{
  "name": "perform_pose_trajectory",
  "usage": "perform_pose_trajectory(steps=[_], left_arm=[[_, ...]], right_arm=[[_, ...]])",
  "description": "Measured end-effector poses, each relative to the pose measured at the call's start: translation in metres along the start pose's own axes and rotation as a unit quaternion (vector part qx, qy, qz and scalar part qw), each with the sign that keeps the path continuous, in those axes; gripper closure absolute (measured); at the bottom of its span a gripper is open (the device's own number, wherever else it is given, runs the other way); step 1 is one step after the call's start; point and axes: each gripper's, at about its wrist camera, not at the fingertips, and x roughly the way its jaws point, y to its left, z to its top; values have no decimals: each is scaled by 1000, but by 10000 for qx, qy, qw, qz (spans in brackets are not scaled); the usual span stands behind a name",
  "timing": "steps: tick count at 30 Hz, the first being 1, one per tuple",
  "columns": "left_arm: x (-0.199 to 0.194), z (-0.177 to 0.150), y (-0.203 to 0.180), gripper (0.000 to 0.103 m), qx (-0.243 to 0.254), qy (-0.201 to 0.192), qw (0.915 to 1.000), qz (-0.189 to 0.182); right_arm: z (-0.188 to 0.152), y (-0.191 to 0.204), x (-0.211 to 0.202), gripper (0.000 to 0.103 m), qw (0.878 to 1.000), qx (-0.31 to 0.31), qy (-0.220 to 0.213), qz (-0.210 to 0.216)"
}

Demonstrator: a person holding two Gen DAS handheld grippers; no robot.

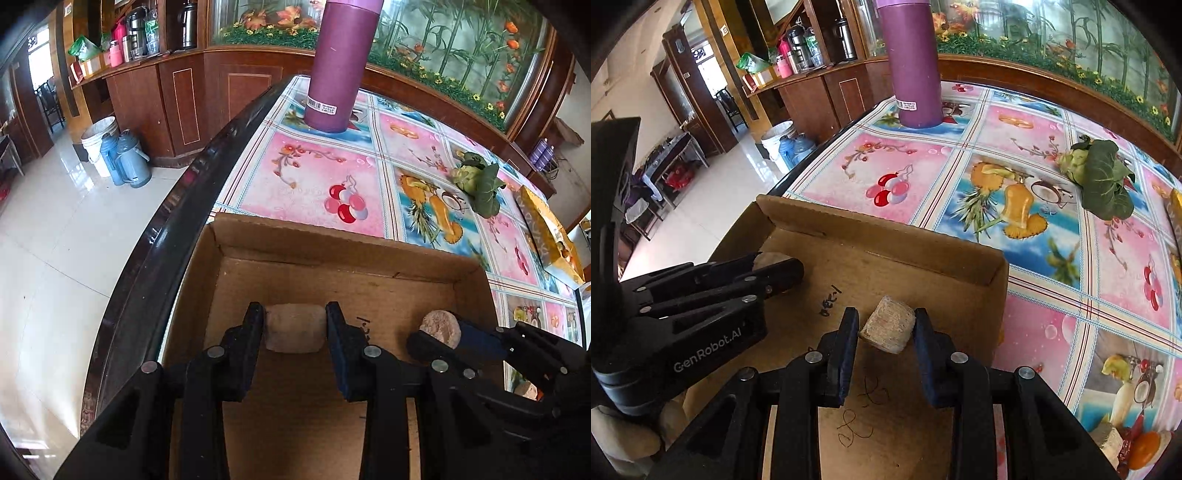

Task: Organize fruits
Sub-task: 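Carry both beige pieces onto the cardboard tray and open both tools, then grasp a beige cube with the left tool while the right tool grasps an orange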

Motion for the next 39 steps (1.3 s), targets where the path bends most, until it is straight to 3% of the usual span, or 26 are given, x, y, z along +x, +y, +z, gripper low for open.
perform_pose_trajectory(steps=[1, 3, 4, 11, 16, 20, 24, 28, 31, 34, 39], left_arm=[[-3, 0, 1, 64, -25, -22, 10000, -26], [-11, 0, 3, 61, -103, -90, 9999, -52], [-16, 0, 4, 59, -136, -139, 9998, -60], [-81, -9, -1, 49, -395, -572, 9973, -236], [-140, -42, -35, 33, -285, -1038, 9910, -798], [-166, -76, -74, 26, 4, -1223, 9843, -1273], [-155, -104, -112, 26, 148, -954, 9822, -1613], [-128, -121, -149, 26, 307, -528, 9816, -1809], [-104, -128, -173, 26, 463, -283, 9838, -1711], [-89, -131, -191, 26, 686, -310, 9852, -1539], [-70, -132, -203, 27, 1156, -367, 9847, -1253]], right_arm=[[0, 1, -1, 63, 10000, -16, -23, -13], [0, 2, -7, 36, 9998, -65, -164, -94], [-1, 3, -10, 33, 9997, -64, -231, -104], [-8, -5, -68, 33, 9975, 21, -707, -51], [-36, -30, -137, 33, 9936, 217, -1107, -9], [-77, -66, -190, 28, 9899, 469, -1328, -142], [-126, -113, -229, 27, 9857, 762, -1383, -580], [-174, -155, -242, 27, 9829, 1079, -1146, -952], [-206, -181, -240, 27, 9829, 1293, -879, -976], [-225, -193, -233, 27, 9833, 1385, -726, -936], [-219, -199, -211, 29, 9857, 1376, -627, -750]])
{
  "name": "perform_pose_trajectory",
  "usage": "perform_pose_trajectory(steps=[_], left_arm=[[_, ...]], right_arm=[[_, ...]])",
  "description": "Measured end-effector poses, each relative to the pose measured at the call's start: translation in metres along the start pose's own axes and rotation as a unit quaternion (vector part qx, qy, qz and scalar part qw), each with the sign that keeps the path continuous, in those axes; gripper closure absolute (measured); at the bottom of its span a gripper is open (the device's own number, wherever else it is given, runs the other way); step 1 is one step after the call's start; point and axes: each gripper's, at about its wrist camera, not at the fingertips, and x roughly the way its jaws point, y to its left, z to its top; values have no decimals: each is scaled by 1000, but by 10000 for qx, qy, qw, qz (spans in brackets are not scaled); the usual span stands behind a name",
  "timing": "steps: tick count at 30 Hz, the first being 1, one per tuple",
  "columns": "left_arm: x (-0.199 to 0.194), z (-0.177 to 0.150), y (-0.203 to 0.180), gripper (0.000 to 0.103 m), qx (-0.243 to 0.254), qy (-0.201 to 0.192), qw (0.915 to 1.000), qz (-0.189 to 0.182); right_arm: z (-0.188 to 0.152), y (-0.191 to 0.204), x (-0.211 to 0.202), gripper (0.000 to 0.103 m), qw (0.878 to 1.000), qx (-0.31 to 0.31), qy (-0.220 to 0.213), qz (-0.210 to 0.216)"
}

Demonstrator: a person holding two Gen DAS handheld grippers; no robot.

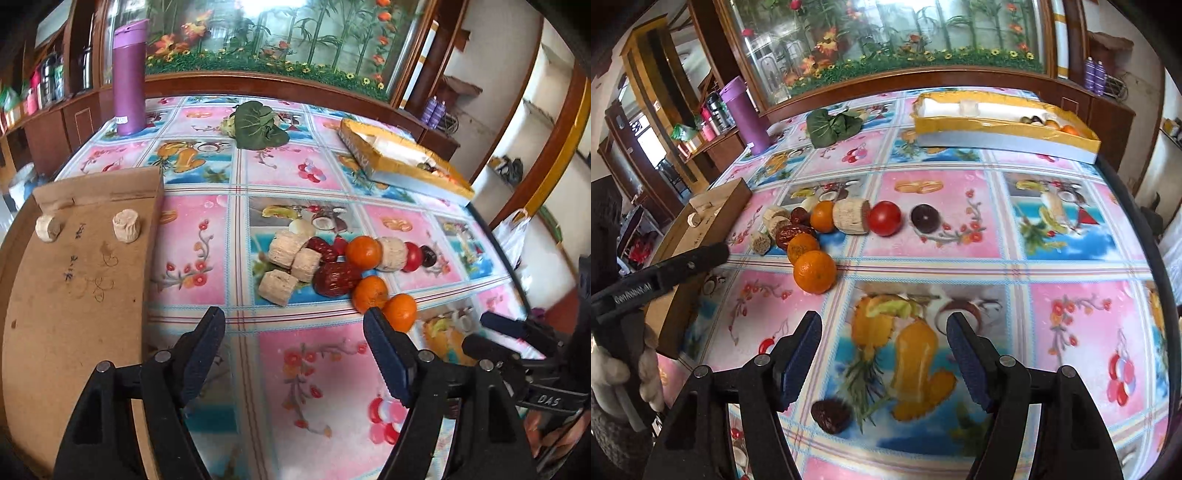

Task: Organize fruits
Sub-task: 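Grasp a beige cube with the left tool while the right tool grasps an orange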

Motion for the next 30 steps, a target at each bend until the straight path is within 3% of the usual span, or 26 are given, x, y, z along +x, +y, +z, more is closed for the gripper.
perform_pose_trajectory(steps=[2, 8, 14, 18, 27, 30], left_arm=[[6, 0, 3, 28, 52, 28, 9999, 122], [21, 6, 18, 45, -47, 274, 9995, 138], [34, 12, 10, 46, 115, 466, 9983, 319], [42, 17, 3, 46, 150, 593, 9976, 323], [58, 17, -12, 47, 494, 564, 9953, 611], [55, 16, -13, 77, 588, 461, 9941, 780]], right_arm=[[4, 11, 11, 29, 9998, -183, 37, 60], [19, 46, 47, 30, 9969, -729, 157, 244], [20, 52, 59, 37, 9957, -868, 191, 244], [19, 48, 63, 51, 9959, -846, 228, 206], [19, 46, 65, 55, 9964, -774, 195, 281], [18, 45, 64, 63, 9965, -722, 170, 382]])
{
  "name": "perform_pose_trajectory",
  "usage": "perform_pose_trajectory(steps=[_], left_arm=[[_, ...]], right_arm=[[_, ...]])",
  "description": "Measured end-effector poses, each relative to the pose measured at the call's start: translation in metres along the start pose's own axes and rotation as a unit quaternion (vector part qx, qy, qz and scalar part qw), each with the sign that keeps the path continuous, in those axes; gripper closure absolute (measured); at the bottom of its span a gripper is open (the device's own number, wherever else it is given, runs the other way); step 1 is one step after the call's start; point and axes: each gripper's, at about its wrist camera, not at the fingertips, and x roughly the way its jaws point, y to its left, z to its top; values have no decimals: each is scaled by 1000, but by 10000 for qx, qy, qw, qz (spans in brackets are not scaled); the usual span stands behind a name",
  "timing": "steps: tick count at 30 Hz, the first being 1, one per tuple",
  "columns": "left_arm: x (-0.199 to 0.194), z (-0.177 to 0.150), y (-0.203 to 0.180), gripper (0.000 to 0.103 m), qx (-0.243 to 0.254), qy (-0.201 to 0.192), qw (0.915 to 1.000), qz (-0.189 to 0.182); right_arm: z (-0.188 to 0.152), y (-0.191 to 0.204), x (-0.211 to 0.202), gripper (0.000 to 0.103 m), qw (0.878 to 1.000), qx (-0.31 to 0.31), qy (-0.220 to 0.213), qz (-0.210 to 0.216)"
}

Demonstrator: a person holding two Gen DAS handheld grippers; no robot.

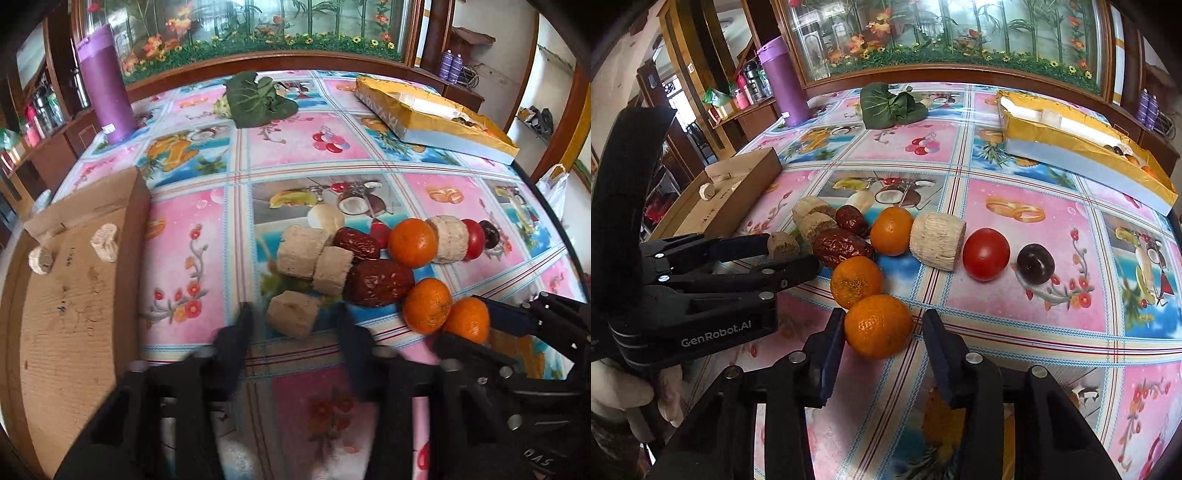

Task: Organize fruits
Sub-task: 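Grasp a beige cube with the left tool while the right tool grasps an orange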

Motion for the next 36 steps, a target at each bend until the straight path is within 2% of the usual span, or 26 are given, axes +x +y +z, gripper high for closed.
perform_pose_trajectory(steps=[3, 8, 12, 15, 19, 21, 24, 28, 33, 36], left_arm=[[-4, -3, 3, 77, -87, 15, 9998, -152], [-27, -11, 9, 77, -291, -202, 9987, -369], [-50, -22, 27, 77, -607, -375, 9958, -566], [-67, -31, 47, 77, -843, -492, 9936, -566], [-92, -41, 87, 77, -1171, -694, 9899, -396], [-102, -44, 111, 77, -1280, -769, 9886, -199], [-109, -44, 143, 77, -1389, -775, 9871, 175], [-107, -34, 181, 77, -1429, -715, 9860, 473], [-79, -16, 224, 77, -1653, -396, 9840, 535], [-60, -13, 246, 77, -1849, -174, 9810, 564]], right_arm=[[-1, 3, -2, 65, 10000, -49, -14, -18], [-5, 6, -8, 66, 10000, -43, -42, -41], [-7, 8, -22, 66, 9999, 13, -155, -44], [-7, 16, -33, 66, 9997, -29, -243, -33], [-3, 36, -46, 66, 9992, -215, -330, 21], [3, 50, -50, 66, 9987, -337, -371, 74], [15, 72, -51, 65, 9979, -450, -388, 271], [37, 110, -42, 65, 9957, -620, -384, 568], [69, 166, 0, 65, 9931, -836, -175, 807], [83, 195, 34, 65, 9923, -1015, -42, 701]])
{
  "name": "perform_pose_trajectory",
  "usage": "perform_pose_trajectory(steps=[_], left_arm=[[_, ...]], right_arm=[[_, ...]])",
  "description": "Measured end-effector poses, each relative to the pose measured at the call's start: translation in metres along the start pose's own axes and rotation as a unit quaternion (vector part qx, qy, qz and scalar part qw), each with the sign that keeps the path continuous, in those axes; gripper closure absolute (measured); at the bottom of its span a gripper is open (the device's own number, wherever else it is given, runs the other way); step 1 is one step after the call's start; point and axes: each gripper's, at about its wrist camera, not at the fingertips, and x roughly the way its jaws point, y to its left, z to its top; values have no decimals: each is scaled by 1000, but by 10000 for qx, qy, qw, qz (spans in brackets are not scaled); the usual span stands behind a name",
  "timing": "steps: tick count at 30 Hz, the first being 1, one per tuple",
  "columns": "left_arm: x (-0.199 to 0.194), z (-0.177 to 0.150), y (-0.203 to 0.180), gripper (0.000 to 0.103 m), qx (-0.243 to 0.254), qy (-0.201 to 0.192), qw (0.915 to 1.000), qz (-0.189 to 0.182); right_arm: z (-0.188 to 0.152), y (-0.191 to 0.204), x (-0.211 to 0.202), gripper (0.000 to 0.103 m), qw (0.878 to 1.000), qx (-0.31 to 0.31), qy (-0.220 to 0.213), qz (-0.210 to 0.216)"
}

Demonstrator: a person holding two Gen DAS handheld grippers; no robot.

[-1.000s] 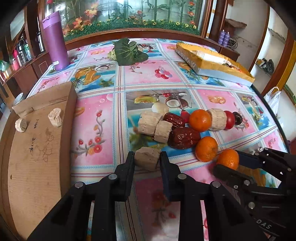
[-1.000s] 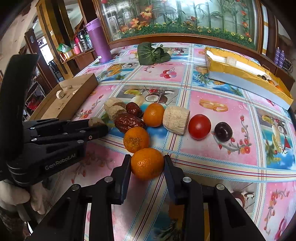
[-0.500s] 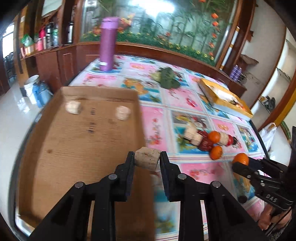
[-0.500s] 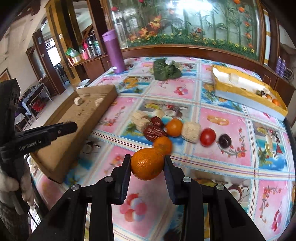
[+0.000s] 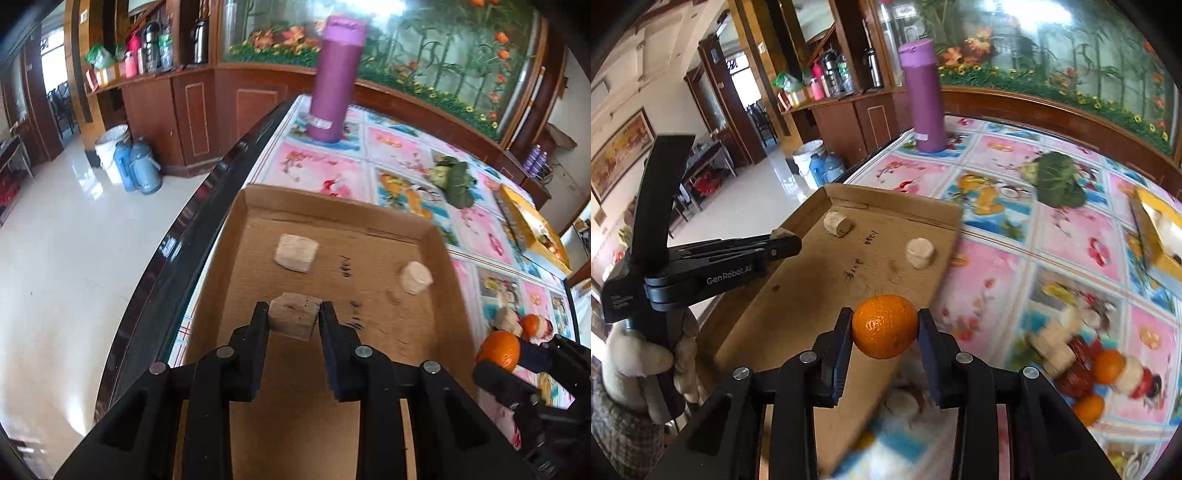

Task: Organize fruits
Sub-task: 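Lower the beige cube and the orange onto the cardboard tray and release both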

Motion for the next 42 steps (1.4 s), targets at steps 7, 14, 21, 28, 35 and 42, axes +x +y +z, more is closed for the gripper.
perform_pose_trajectory(steps=[7, 14, 21, 28, 35, 42], left_arm=[[24, 4, 18, 77, -213, 190, 9995, 139], [25, 2, 25, 63, -284, 221, 9993, -64], [28, -7, 11, 45, 127, 398, 9991, -41], [23, -18, 9, 45, 707, 369, 9963, 328], [-20, -18, 12, 45, 281, -161, 9989, 328], [-95, -36, -50, 33, 103, -947, 9914, -894]], right_arm=[[19, 23, 62, 65, 9982, -340, 329, -360], [23, 20, 81, 64, 9980, -251, 363, -442], [25, 15, 55, 37, 9987, -78, -13, -503], [5, -21, -9, 37, 9976, 246, -382, -529], [-32, -91, -86, 32, 9897, 957, -793, -709], [-91, -168, -143, 27, 9679, 2035, -1082, -1003]])
